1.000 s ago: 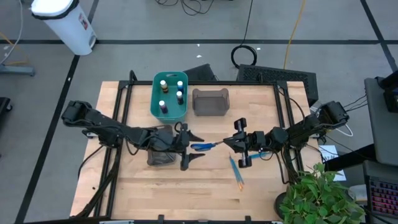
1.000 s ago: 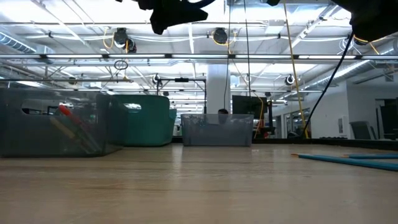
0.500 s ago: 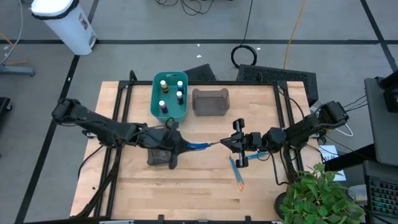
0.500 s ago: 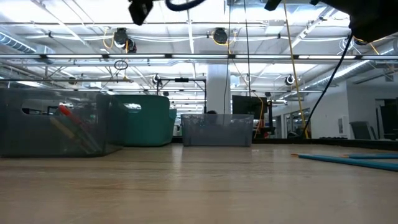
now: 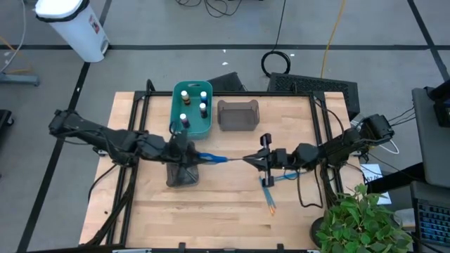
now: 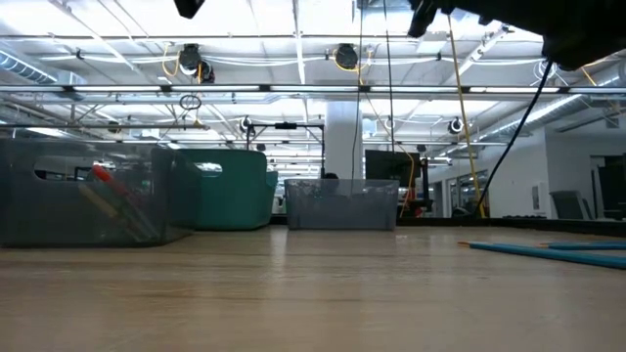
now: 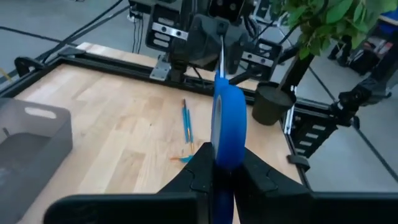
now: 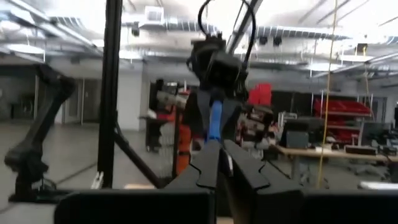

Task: Pick & Place Paint Supplies
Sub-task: Put the blue scissors into the bottom black bin

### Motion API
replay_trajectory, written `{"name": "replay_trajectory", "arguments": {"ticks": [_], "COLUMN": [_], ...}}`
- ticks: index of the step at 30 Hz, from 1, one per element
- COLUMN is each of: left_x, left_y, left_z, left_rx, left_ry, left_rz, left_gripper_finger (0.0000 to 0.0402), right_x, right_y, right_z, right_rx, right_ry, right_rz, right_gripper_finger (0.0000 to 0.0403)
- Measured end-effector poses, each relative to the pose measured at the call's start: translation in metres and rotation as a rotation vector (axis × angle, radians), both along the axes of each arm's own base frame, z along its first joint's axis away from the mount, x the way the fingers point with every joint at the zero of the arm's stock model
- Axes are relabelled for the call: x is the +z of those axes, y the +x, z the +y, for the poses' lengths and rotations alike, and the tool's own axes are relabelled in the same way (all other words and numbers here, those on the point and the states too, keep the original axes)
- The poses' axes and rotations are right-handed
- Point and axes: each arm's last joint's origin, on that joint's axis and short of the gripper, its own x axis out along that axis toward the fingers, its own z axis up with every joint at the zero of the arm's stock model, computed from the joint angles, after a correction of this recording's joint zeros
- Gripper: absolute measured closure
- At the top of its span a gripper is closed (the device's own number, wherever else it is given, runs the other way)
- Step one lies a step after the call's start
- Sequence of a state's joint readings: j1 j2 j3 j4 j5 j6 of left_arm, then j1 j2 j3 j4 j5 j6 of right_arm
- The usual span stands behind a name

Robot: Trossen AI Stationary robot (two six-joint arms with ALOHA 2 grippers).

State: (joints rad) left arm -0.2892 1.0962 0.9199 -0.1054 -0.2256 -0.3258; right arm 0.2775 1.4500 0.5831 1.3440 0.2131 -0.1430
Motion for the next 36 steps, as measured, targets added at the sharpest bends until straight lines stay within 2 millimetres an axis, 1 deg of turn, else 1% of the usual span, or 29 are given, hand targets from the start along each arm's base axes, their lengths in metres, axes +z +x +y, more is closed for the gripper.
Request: {"name": "replay_trajectory", "arguments": {"ticks": [7,20,26,31,33,34,36], "left_x": [0.005,0.003,0.004,0.004,0.009,0.015,0.03], "left_y": [-0.011,-0.008,-0.007,-0.007,-0.009,-0.012,-0.02], "left_z": [0.005,0.021,0.027,0.031,0.032,0.032,0.034], "left_rx": [0.031,0.08,0.102,0.101,0.104,0.108,0.12], "left_ry": [0.004,0.005,0.001,-0.033,-0.05,-0.052,-0.063], "left_rz": [0.005,0.021,0.018,0.025,0.06,0.08,0.11], "left_gripper_finger": [0.0371,0.0371,0.0371,0.0371,0.0371,0.0371,0.0371], "right_x": [-0.012,-0.037,-0.042,-0.043,-0.043,-0.042,-0.049], "right_y": [0.007,0.013,0.013,0.013,0.014,0.013,0.012], "right_z": [-0.01,-0.026,-0.029,-0.031,-0.031,-0.031,-0.03], "right_rx": [-0.029,-0.08,-0.095,-0.095,-0.095,-0.095,-0.095], "right_ry": [-0.034,-0.04,-0.041,-0.005,0.01,0.017,0.01], "right_rz": [0.139,0.393,0.448,0.453,0.448,0.44,0.474], "right_gripper_finger": [0.0401,0.0402,0.0402,0.04,0.0395,0.0391,0.0382]}}
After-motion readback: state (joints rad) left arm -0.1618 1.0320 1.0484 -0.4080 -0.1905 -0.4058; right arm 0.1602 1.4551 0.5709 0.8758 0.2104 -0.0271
